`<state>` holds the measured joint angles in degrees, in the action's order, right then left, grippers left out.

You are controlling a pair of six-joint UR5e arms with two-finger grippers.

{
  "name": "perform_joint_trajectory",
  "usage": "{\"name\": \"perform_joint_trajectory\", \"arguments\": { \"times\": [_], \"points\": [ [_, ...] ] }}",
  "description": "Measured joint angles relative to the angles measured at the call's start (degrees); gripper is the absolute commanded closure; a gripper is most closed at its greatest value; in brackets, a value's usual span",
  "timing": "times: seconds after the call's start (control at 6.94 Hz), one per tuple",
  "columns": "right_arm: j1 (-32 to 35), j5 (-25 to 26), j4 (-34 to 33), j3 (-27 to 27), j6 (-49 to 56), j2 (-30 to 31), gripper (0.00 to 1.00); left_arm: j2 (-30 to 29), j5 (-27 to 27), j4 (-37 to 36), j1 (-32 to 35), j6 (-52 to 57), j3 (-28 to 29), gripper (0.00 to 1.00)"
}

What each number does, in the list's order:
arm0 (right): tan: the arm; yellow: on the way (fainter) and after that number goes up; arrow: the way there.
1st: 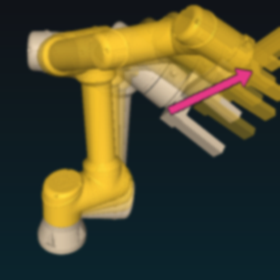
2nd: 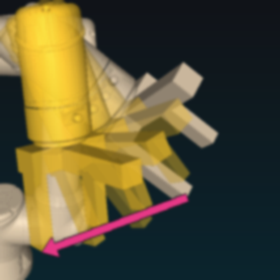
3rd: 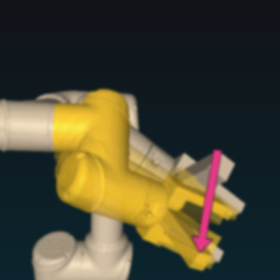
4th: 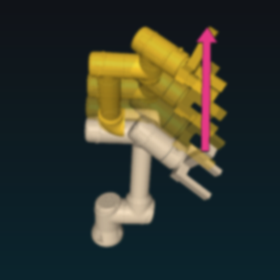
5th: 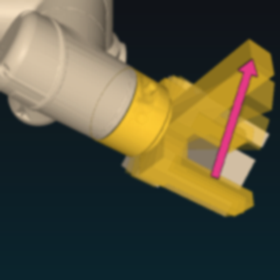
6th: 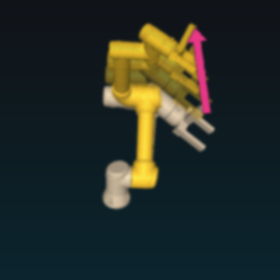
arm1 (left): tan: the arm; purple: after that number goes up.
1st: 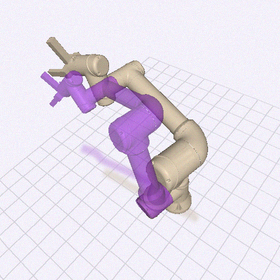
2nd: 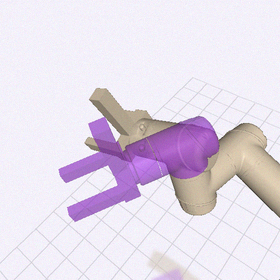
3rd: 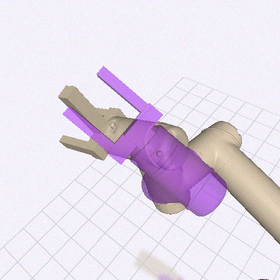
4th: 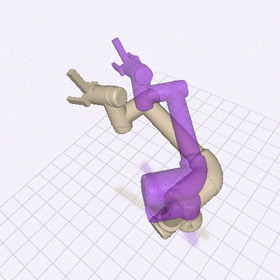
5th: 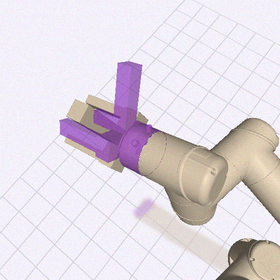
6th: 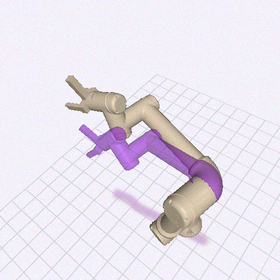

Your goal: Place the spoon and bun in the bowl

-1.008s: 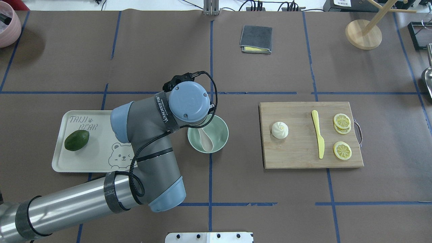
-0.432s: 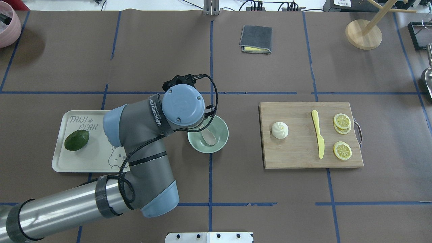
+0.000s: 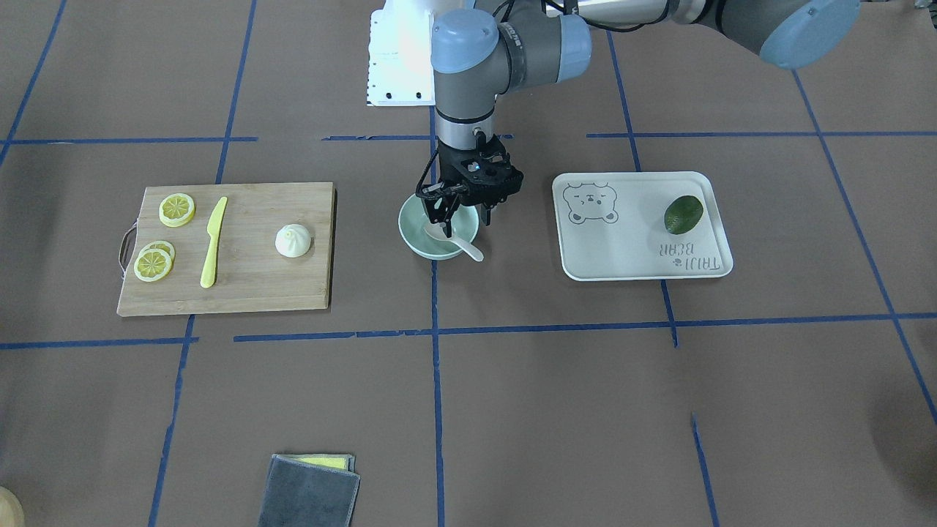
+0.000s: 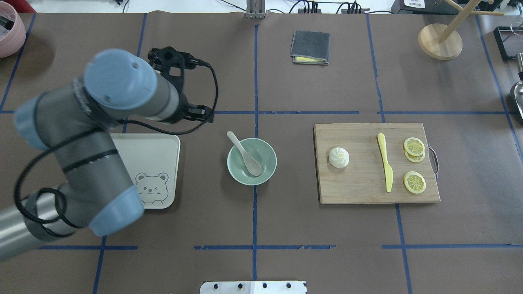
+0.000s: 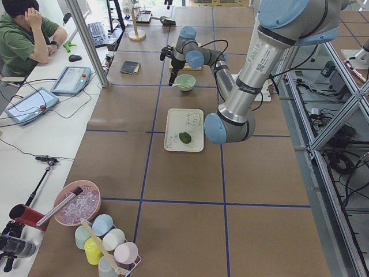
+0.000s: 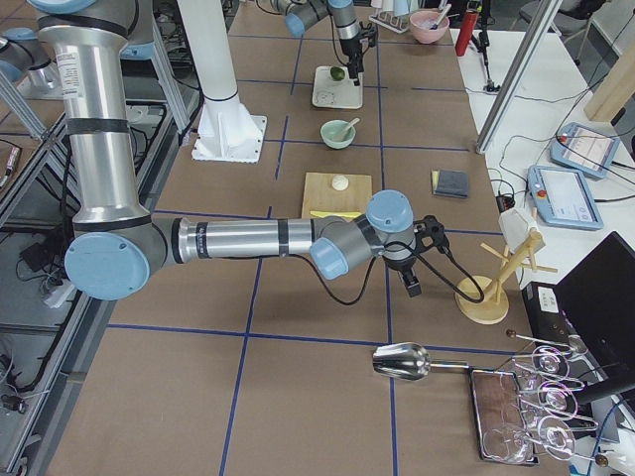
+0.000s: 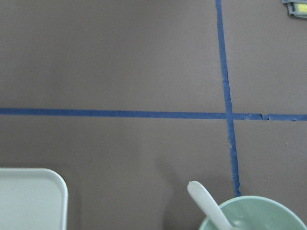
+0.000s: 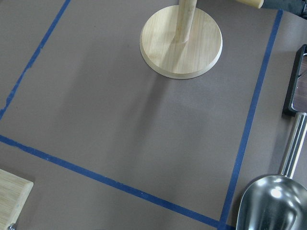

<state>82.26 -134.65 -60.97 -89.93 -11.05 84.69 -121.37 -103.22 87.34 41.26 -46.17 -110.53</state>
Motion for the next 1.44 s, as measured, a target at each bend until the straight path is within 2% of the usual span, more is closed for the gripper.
{"name": "perform_joint_trajectory", "arguments": {
  "times": [0.14, 0.29, 0.43, 0.58, 0.72, 0.86, 1.01, 1.3, 1.44],
  "points": [
    [-1.63, -0.02, 0.97, -2.42, -4.23, -0.44, 0.0, 4.83, -7.33, 0.1, 9.69, 16.61, -0.69, 0.0],
    [-3.99, -0.02, 2.88, -4.64, -7.86, -0.75, 0.0, 9.42, -14.2, 0.17, 20.52, 31.86, 0.93, 0.0],
    [-6.48, 0.06, 4.2, -5.91, -10.42, -1.73, 0.0, 12.52, -18.32, 0.14, 30.05, 44.25, 4.91, 0.0],
    [-8.98, 0.22, 4.62, -6.91, -13.28, -3.6, 0.0, 15.07, -20.26, 0.04, 38.55, 55.81, 10.71, 0.0],
    [-11.64, 0.44, 4.41, -7.95, -16.44, -5.62, 0.0, 16.68, -20.91, -0.1, 45.13, 62.59, 16.79, 0.0],
    [-14.49, 0.96, 2.57, -8.87, -19.54, -8.23, 0.0, 18.62, -21.32, -0.05, 49.72, 65.35, 21.19, 0.0],
    [-18.25, 3.18, -2.27, -10.08, -22.2, -11.66, 0.0, 22.15, -23.03, 0.31, 52.8, 66.45, 22.98, 0.0],
    [-27.87, 13.67, -16.69, -15.3, -24.38, -17.03, 0.0, 29.79, -30.22, 0.2, 55.37, 66.33, 20.27, 0.0],
    [-32.11, 17.99, -20.34, -17.87, -26.69, -17.38, 0.0, 31.48, -31.57, -0.49, 55.49, 63.36, 17.43, 0.0]
  ]
}}
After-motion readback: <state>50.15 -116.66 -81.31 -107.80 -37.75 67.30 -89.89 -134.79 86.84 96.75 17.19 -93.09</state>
